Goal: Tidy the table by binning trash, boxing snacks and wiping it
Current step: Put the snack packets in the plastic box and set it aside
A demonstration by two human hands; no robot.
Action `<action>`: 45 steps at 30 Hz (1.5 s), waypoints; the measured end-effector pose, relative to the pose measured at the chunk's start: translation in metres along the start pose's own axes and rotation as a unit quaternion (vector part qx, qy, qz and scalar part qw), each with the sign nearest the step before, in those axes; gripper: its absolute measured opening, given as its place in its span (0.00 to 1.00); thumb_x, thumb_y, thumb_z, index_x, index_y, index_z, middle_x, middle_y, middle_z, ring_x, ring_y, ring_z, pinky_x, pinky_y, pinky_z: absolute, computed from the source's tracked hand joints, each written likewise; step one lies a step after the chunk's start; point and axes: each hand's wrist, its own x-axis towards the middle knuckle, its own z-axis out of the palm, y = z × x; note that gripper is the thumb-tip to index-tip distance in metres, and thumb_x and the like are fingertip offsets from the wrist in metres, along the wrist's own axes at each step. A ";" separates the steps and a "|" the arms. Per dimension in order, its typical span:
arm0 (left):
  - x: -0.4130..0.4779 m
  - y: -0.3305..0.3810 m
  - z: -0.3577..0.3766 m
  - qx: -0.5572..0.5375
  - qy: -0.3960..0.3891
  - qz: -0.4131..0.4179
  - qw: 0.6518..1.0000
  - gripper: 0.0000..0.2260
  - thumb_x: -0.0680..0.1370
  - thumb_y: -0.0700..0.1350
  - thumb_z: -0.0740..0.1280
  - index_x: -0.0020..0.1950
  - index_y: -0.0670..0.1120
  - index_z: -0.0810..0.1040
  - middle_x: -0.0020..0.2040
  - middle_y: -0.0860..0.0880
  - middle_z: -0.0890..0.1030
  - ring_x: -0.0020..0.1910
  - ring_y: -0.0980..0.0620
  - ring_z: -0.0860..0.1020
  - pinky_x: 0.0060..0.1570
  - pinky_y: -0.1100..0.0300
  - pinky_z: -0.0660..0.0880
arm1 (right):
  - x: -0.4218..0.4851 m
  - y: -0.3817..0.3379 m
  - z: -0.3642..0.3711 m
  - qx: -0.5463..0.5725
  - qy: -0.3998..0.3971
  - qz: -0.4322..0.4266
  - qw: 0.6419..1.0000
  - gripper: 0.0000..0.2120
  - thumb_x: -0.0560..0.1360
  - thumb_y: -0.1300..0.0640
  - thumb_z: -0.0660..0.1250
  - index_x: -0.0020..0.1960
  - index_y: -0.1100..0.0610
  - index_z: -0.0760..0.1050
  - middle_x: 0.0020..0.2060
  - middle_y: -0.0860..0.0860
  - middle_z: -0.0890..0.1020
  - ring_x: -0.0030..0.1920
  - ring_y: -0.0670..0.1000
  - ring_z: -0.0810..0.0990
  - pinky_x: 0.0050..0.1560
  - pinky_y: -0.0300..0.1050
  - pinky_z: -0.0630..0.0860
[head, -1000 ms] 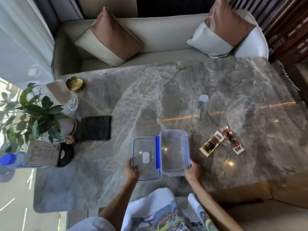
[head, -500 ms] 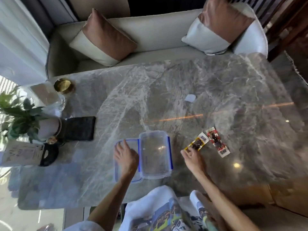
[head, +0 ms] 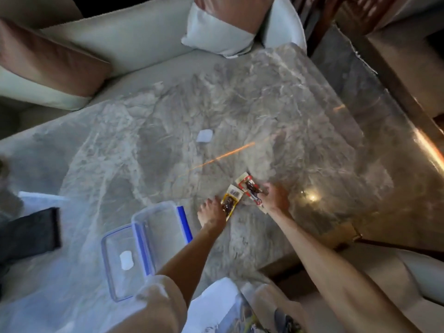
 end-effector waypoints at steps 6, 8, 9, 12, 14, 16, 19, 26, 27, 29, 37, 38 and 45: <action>-0.002 -0.015 0.016 -0.039 0.003 -0.064 0.997 0.17 0.78 0.42 0.57 0.66 0.41 0.73 0.66 0.39 0.73 0.67 0.39 0.68 0.66 0.50 0.67 | -0.008 0.003 0.010 -0.063 0.023 -0.029 0.997 0.10 0.72 0.58 0.68 0.53 0.53 0.80 0.53 0.54 0.83 0.59 0.57 0.78 0.54 0.47 0.76; -0.007 -0.011 0.018 -0.101 0.017 -0.102 0.989 0.19 0.79 0.45 0.57 0.67 0.38 0.69 0.67 0.38 0.71 0.67 0.38 0.67 0.66 0.48 0.65 | -0.012 0.002 0.010 -0.082 0.026 -0.035 0.996 0.09 0.71 0.59 0.69 0.51 0.57 0.82 0.50 0.56 0.84 0.57 0.59 0.80 0.53 0.49 0.78; -0.010 -0.008 0.019 -0.127 0.018 -0.115 0.985 0.21 0.79 0.49 0.59 0.68 0.38 0.66 0.67 0.39 0.70 0.67 0.38 0.67 0.66 0.47 0.66 | -0.012 0.003 0.011 -0.084 0.030 -0.036 0.995 0.09 0.70 0.59 0.70 0.50 0.58 0.82 0.49 0.58 0.84 0.56 0.59 0.80 0.54 0.49 0.78; -0.019 0.006 0.026 -0.118 0.009 -0.123 0.985 0.32 0.73 0.58 0.68 0.68 0.41 0.63 0.65 0.42 0.69 0.66 0.41 0.68 0.61 0.48 0.71 | -0.014 0.008 0.017 -0.047 0.026 -0.015 0.998 0.13 0.70 0.60 0.71 0.54 0.62 0.78 0.53 0.59 0.82 0.57 0.59 0.79 0.58 0.49 0.74; -0.023 0.017 0.030 -0.113 0.019 -0.142 0.983 0.33 0.72 0.57 0.71 0.67 0.42 0.62 0.64 0.42 0.69 0.64 0.41 0.70 0.59 0.49 0.73 | -0.015 0.013 0.022 0.013 0.002 0.030 0.999 0.14 0.72 0.61 0.70 0.57 0.62 0.74 0.55 0.58 0.80 0.57 0.58 0.78 0.54 0.46 0.71; -0.026 0.030 0.035 -0.149 0.033 -0.167 0.974 0.28 0.73 0.52 0.71 0.65 0.43 0.62 0.63 0.41 0.70 0.63 0.40 0.71 0.60 0.49 0.73 | -0.016 0.019 0.026 0.085 -0.018 0.060 0.994 0.12 0.73 0.62 0.69 0.57 0.62 0.75 0.53 0.57 0.82 0.52 0.57 0.80 0.48 0.44 0.71; -0.022 0.040 0.040 -0.184 0.034 -0.173 0.967 0.17 0.78 0.46 0.62 0.64 0.42 0.65 0.65 0.39 0.73 0.64 0.38 0.71 0.63 0.49 0.69 | -0.022 0.031 0.019 0.218 -0.021 0.052 0.974 0.08 0.74 0.66 0.67 0.52 0.65 0.79 0.45 0.60 0.84 0.44 0.53 0.79 0.44 0.44 0.71; -0.033 0.011 0.029 -0.563 -0.019 -0.021 0.826 0.11 0.78 0.32 0.58 0.48 0.44 0.77 0.41 0.45 0.80 0.39 0.49 0.78 0.38 0.59 0.77 | -0.054 0.026 0.002 0.310 -0.100 -0.025 0.945 0.08 0.75 0.67 0.68 0.53 0.67 0.80 0.42 0.55 0.82 0.33 0.38 0.80 0.37 0.25 0.73; -0.039 0.004 0.025 -0.594 -0.047 -0.007 0.803 0.10 0.80 0.34 0.58 0.52 0.43 0.77 0.41 0.47 0.81 0.37 0.51 0.79 0.37 0.61 0.77 | -0.060 0.020 0.007 0.304 -0.119 -0.037 0.944 0.08 0.75 0.67 0.68 0.53 0.68 0.80 0.42 0.55 0.82 0.34 0.37 0.80 0.39 0.26 0.74; -0.049 -0.009 0.017 -0.615 -0.079 0.009 0.784 0.12 0.83 0.44 0.57 0.59 0.43 0.78 0.44 0.46 0.85 0.39 0.52 0.83 0.41 0.56 0.78 | -0.072 0.005 0.018 0.290 -0.155 -0.066 0.942 0.09 0.74 0.68 0.68 0.54 0.68 0.79 0.43 0.57 0.83 0.40 0.46 0.82 0.47 0.38 0.77; -0.092 -0.078 -0.027 -0.601 -0.004 0.057 0.797 0.12 0.80 0.29 0.58 0.54 0.43 0.74 0.40 0.50 0.79 0.37 0.56 0.78 0.39 0.67 0.76 | -0.107 -0.068 0.062 0.164 -0.210 -0.228 0.937 0.10 0.68 0.56 0.76 0.43 0.48 0.75 0.35 0.44 0.81 0.33 0.37 0.79 0.34 0.26 0.72; -0.098 -0.088 -0.038 -0.588 0.000 0.053 0.807 0.13 0.79 0.27 0.57 0.51 0.44 0.73 0.39 0.49 0.77 0.36 0.55 0.75 0.35 0.68 0.74 | -0.110 -0.078 0.065 0.146 -0.228 -0.241 0.932 0.10 0.69 0.54 0.76 0.45 0.48 0.76 0.37 0.45 0.82 0.35 0.37 0.80 0.37 0.29 0.74; -0.122 -0.155 -0.099 -0.352 -0.060 0.050 0.933 0.11 0.76 0.31 0.62 0.56 0.40 0.75 0.42 0.43 0.79 0.40 0.49 0.77 0.45 0.53 0.76 | -0.122 -0.161 0.056 0.138 -0.416 -0.304 0.846 0.02 0.74 0.59 0.71 0.44 0.52 0.81 0.37 0.51 0.80 0.37 0.46 0.77 0.38 0.40 0.75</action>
